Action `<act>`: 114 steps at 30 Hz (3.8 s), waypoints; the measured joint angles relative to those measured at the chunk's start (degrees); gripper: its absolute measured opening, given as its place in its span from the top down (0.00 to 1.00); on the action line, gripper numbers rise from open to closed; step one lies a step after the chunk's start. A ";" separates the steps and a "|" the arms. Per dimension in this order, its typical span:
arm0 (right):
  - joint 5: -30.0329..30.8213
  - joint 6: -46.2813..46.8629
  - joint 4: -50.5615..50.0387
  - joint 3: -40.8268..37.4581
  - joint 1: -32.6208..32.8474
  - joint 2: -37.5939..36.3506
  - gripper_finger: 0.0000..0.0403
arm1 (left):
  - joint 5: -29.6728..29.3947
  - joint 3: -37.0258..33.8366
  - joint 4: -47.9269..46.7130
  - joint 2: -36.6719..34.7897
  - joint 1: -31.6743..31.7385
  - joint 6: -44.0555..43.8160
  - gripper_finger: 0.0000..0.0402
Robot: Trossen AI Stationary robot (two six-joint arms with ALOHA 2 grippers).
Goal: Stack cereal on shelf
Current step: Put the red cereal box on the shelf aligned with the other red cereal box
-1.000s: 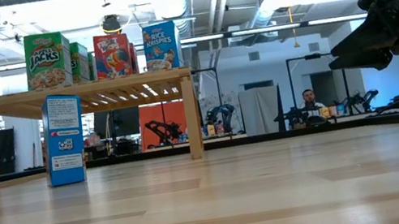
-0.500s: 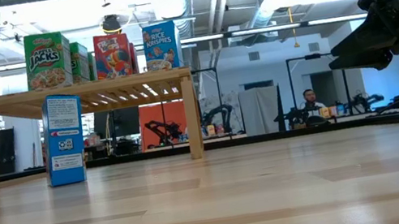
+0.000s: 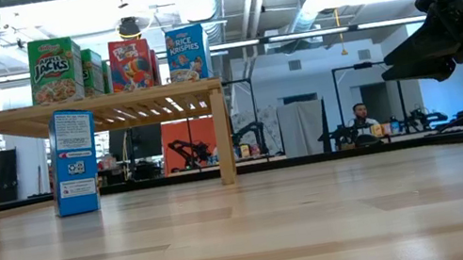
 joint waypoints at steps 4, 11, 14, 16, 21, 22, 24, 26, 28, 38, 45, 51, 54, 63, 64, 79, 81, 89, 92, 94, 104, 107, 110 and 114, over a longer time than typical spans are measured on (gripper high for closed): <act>0.00 0.01 0.00 0.00 0.01 0.02 0.29 | -0.66 0.00 -1.35 -2.61 2.62 6.70 0.62; 0.00 0.02 0.00 0.02 0.02 0.02 0.29 | -1.88 0.00 -2.52 -8.43 8.42 20.63 0.62; 0.00 0.00 0.00 0.02 0.00 0.00 0.29 | -1.94 0.00 -2.57 -11.04 11.30 27.28 0.62; 0.00 0.00 0.00 0.00 0.01 0.02 0.29 | -2.53 0.00 -2.63 -12.88 13.39 32.65 0.62; 0.00 0.00 0.02 0.00 0.02 0.02 0.29 | -5.32 0.00 -2.44 -16.89 18.48 46.56 0.62; 0.00 0.00 0.00 0.00 0.02 0.02 0.29 | -5.71 0.00 -2.31 -17.50 19.56 49.35 0.62; 0.00 0.00 0.02 0.00 0.02 0.02 0.29 | -6.11 0.00 -1.78 -18.91 22.05 54.75 0.62; 0.00 0.00 0.01 0.00 0.01 0.02 0.29 | -6.16 0.00 -0.72 -20.11 24.53 59.36 0.62; 0.00 0.00 0.00 0.01 0.01 0.01 0.29 | -5.95 0.00 0.13 -21.08 26.83 63.31 0.62; 0.00 0.00 0.00 0.00 0.02 0.02 0.29 | -0.45 0.65 3.65 -23.57 37.54 78.91 0.62; 0.00 0.00 0.00 0.00 0.00 0.00 0.29 | 0.72 6.91 3.00 -23.16 45.02 94.11 0.62; 0.00 0.01 0.02 0.01 0.01 0.00 0.29 | 2.24 14.33 -1.86 -19.89 49.79 105.42 0.62; 0.00 0.00 0.02 0.00 0.02 0.02 0.29 | 3.37 18.99 -6.30 -16.93 51.75 110.03 0.62; 0.00 0.02 0.02 0.02 0.02 0.02 0.29 | 2.82 35.61 -23.98 -4.41 58.66 125.98 0.62; 0.00 0.00 0.01 0.00 0.00 0.01 0.29 | 2.82 37.35 -25.72 -2.89 59.54 127.31 0.62; 0.00 0.02 0.02 0.01 0.02 0.01 0.29 | -1.58 54.12 -39.61 12.98 65.03 149.49 0.62; 0.00 0.00 0.02 0.00 0.02 0.00 0.29 | -3.40 54.52 -39.25 13.91 65.58 153.01 0.62; 0.00 0.00 0.02 0.00 0.01 0.01 0.29 | -4.52 54.88 -39.43 16.44 68.86 162.08 0.62; 0.00 0.00 0.02 0.00 0.02 0.02 0.29 | -4.78 54.89 -39.34 17.47 70.34 163.32 0.62; 0.00 0.00 0.04 0.02 0.00 -0.01 0.29 | -4.46 54.86 -39.37 18.26 71.40 163.32 0.62; 0.00 0.00 0.04 0.02 0.02 -0.01 0.29 | 0.70 54.88 -38.48 18.96 74.84 163.10 0.62; 0.00 0.01 0.04 0.02 0.01 0.01 0.29 | 2.49 54.88 -38.60 18.96 75.21 163.16 0.62; 0.00 0.01 0.04 0.02 0.02 0.02 0.29 | 2.65 54.88 -38.45 18.96 75.55 163.09 0.62; 0.00 0.00 0.04 0.02 0.00 0.02 0.29 | 3.00 54.88 -38.25 18.96 76.04 162.81 0.62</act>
